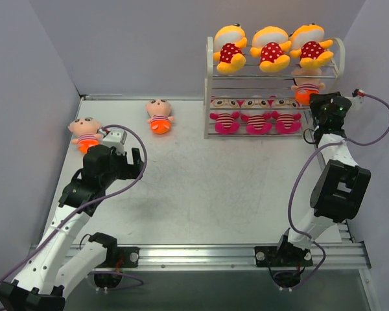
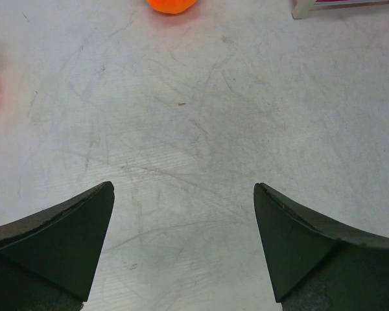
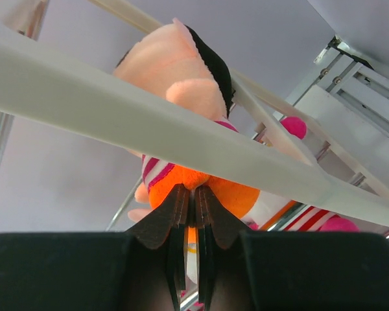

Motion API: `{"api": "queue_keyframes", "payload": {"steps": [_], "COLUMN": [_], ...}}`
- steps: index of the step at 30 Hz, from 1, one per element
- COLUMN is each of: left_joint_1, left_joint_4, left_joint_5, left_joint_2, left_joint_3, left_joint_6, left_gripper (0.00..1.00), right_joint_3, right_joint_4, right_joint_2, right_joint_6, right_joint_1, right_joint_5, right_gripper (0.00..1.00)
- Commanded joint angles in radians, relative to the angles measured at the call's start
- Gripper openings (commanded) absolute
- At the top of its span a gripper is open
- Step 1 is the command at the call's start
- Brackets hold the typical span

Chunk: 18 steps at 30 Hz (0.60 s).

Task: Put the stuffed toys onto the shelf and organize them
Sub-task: Place the stuffed toy onto shelf

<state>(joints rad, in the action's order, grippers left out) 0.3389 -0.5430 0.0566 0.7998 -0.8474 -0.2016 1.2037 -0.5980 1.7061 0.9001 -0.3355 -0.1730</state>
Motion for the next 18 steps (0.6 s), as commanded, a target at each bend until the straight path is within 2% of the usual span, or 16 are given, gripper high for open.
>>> {"api": "queue_keyframes", "payload": {"steps": [1, 13, 14, 15, 16, 18], "left_joint_1": [0.003, 0.003, 0.003, 0.003, 0.003, 0.003], "left_joint_4": [0.011, 0.012, 0.012, 0.011, 0.011, 0.012], "left_joint_5": [0.005, 0.006, 0.006, 0.006, 0.006, 0.006], "left_joint_2": [-0.002, 0.006, 0.006, 0.006, 0.006, 0.006], "left_joint_3": [-0.001, -0.002, -0.002, -0.002, -0.002, -0.002], "left_joint_6": [0.010, 0.010, 0.010, 0.010, 0.010, 0.010], "left_gripper": [0.97, 0.97, 0.97, 0.97, 0.97, 0.97], "right_joint_3": [0.043, 0.039, 0.034, 0.031, 0.030, 0.022], "right_joint_4": [-0.008, -0.033, -0.034, -0.036, -0.037, -0.036], "right_joint_2": [0.004, 0.033, 0.029, 0.026, 0.023, 0.010], "right_joint_6": [-0.067, -0.090, -0.090, -0.089, -0.090, -0.092], "right_joint_1": [-0.011, -0.019, -0.019, -0.019, -0.019, -0.019], "right_joint_5": [-0.055, -0.080, -0.079, -0.076, -0.074, -0.068], "right_gripper": [0.00, 0.00, 0.02, 0.09, 0.12, 0.14]}}
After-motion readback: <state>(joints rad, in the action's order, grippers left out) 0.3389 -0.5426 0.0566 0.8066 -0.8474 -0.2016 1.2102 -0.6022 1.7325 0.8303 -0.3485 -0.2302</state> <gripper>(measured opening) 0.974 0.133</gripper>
